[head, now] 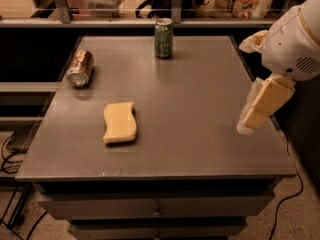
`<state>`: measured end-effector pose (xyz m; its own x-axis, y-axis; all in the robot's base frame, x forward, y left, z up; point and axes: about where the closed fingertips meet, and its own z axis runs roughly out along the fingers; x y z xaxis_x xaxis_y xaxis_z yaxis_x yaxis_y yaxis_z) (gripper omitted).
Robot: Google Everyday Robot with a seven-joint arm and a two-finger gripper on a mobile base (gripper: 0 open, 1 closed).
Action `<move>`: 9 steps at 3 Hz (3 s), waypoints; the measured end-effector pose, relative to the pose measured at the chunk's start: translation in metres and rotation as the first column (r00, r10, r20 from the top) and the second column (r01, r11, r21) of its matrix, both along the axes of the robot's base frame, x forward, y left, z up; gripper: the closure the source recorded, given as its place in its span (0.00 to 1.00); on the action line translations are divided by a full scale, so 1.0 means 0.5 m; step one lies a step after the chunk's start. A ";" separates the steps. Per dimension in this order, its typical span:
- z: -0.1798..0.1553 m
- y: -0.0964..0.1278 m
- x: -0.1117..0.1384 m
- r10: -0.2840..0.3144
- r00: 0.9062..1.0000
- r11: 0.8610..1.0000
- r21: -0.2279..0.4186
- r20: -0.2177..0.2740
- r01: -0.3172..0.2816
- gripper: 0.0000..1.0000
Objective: Pick sponge
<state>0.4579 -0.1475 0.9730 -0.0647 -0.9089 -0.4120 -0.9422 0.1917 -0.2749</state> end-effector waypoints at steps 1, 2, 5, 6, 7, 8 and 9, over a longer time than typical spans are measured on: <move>-0.021 0.049 0.015 0.047 0.999 0.998 0.044 -0.018 -0.046 0.00; -0.082 0.172 0.055 0.152 0.986 0.976 0.165 -0.062 -0.140 0.00; -0.197 0.387 0.083 0.286 0.951 0.916 0.323 -0.113 -0.237 0.00; -0.224 0.444 0.076 0.302 0.944 0.905 0.351 -0.131 -0.241 0.00; -0.241 0.485 0.066 0.316 0.938 0.892 0.382 -0.145 -0.241 0.00; -0.253 0.510 0.058 0.320 0.935 0.884 0.404 -0.155 -0.236 0.18; -0.262 0.512 0.055 0.314 0.936 0.881 0.416 -0.161 -0.224 0.41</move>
Offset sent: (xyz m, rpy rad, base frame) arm 0.0442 0.1267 -0.0608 0.2604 0.1182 0.2173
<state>0.4852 0.1084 0.8422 0.0310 -0.6757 -0.7366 -0.9994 -0.0300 -0.0145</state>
